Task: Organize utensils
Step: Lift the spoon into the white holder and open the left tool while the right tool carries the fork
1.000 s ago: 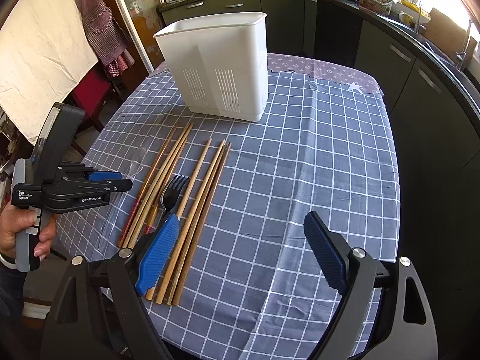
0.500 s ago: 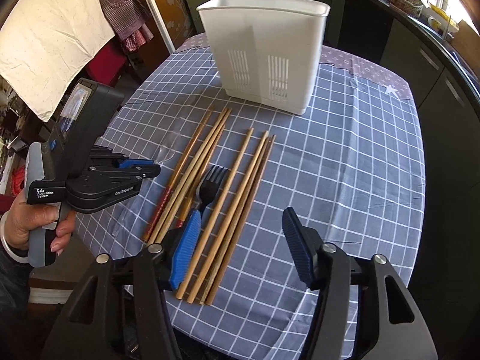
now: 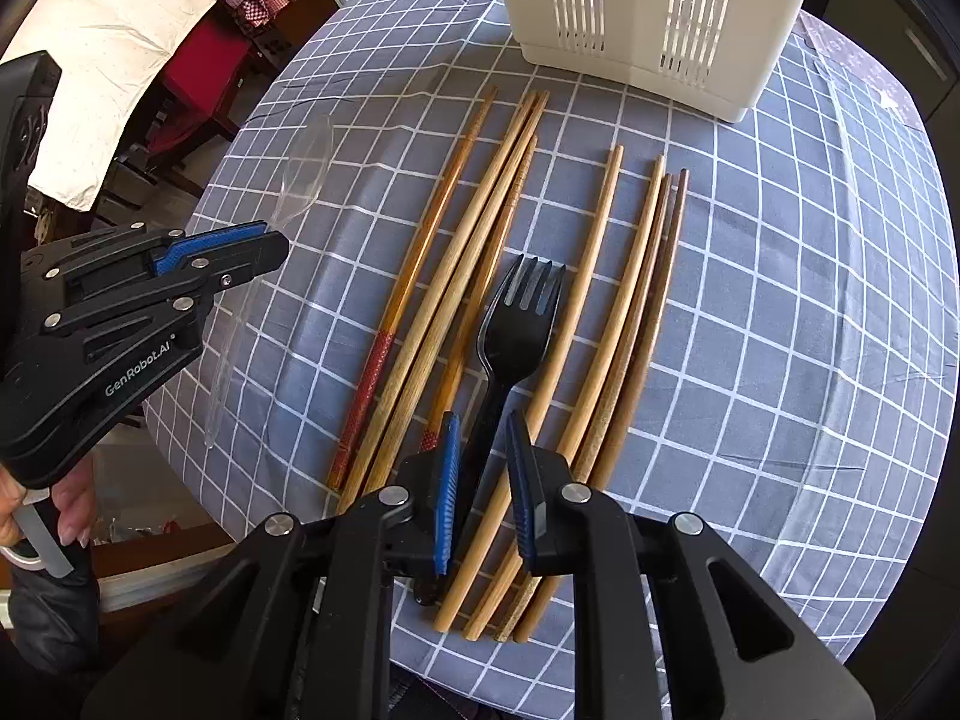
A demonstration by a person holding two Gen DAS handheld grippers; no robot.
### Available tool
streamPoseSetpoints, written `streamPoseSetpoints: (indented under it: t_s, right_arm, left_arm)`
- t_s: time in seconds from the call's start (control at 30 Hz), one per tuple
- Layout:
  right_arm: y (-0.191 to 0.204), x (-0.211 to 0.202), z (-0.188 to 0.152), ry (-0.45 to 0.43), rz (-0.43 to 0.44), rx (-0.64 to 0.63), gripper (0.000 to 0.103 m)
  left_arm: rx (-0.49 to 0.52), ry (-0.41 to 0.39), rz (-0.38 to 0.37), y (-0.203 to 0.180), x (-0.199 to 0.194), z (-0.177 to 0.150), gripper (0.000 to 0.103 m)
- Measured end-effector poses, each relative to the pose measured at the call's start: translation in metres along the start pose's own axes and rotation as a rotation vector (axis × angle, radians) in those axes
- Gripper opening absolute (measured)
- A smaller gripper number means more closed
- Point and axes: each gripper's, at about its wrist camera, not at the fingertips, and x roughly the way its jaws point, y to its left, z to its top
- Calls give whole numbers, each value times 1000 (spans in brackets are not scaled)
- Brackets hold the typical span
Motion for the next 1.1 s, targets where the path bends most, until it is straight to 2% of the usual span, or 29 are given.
streamPoseSetpoints:
  t_s: [0.33,0.5,0.6,0.67,0.87,1.0,1.1]
  right_arm:
    - [12,20,12,42,-97,25,16]
    - [24,28,9,9,-172,-4,12]
    - [26,28,6,-20,-153,-2,10]
    - [25,18,5,-57,-109,8,10]
    - [12,-33,-14,-251,68,39,10]
    - [-2,-66,-31,-373,178,49,10]
    - [-15,-78,-42,-430,232,58,10]
  left_arm:
    - [5,-11,-34,2,-1,-4,9]
    - [8,-29,-52,4,-8,-2,9]
    - [7,-59,-71,5,-22,0,9]
    - [9,-90,-86,6,-39,3,9]
    - [13,-258,-169,4,-114,30,9]
    - [-5,-440,-216,-3,-163,70,9]
    - [-26,-602,-227,-13,-187,104,9]
